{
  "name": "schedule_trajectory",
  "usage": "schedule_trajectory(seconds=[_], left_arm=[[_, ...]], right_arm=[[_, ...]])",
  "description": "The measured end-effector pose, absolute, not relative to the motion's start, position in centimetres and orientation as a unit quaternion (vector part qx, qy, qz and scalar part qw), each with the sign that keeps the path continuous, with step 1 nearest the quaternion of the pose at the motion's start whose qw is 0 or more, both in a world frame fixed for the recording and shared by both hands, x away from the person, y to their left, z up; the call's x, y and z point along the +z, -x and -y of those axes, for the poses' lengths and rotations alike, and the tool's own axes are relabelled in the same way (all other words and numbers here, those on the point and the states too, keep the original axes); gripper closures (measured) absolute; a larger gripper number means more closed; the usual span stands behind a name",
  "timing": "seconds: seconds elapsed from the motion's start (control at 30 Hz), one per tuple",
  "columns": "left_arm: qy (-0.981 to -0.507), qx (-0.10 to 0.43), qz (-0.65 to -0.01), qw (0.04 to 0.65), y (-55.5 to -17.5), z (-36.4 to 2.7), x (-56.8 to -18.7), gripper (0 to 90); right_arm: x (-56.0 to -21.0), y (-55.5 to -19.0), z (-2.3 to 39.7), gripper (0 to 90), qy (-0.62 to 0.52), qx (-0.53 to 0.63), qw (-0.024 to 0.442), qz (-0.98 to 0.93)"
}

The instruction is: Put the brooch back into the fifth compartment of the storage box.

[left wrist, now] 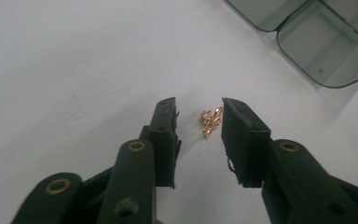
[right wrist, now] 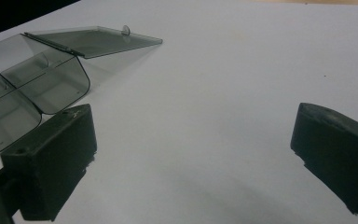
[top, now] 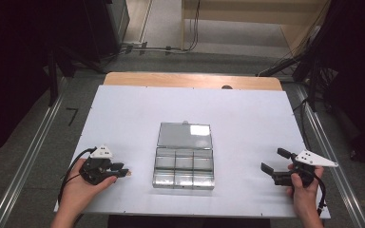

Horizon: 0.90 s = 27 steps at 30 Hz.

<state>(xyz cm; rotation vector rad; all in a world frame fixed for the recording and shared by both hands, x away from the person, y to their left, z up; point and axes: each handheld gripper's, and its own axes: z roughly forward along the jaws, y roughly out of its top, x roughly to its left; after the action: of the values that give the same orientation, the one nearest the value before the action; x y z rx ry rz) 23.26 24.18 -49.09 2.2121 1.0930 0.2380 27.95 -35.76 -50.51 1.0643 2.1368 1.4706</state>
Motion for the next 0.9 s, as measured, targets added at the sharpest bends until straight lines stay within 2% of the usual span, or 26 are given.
schedule_trajectory(seconds=[0.5,0.9], left_arm=[[-0.862,0.090,-0.395,0.305,-23.4,-23.1,-49.8,82.9],[-0.863,0.083,-0.387,0.312,-23.5,-22.7,-49.7,87.8]], right_arm=[[-50.5,-28.0,35.7,0.0,-0.375,0.516,0.166,-0.752],[-50.6,-28.0,35.6,0.0,-0.376,0.512,0.166,-0.754]])
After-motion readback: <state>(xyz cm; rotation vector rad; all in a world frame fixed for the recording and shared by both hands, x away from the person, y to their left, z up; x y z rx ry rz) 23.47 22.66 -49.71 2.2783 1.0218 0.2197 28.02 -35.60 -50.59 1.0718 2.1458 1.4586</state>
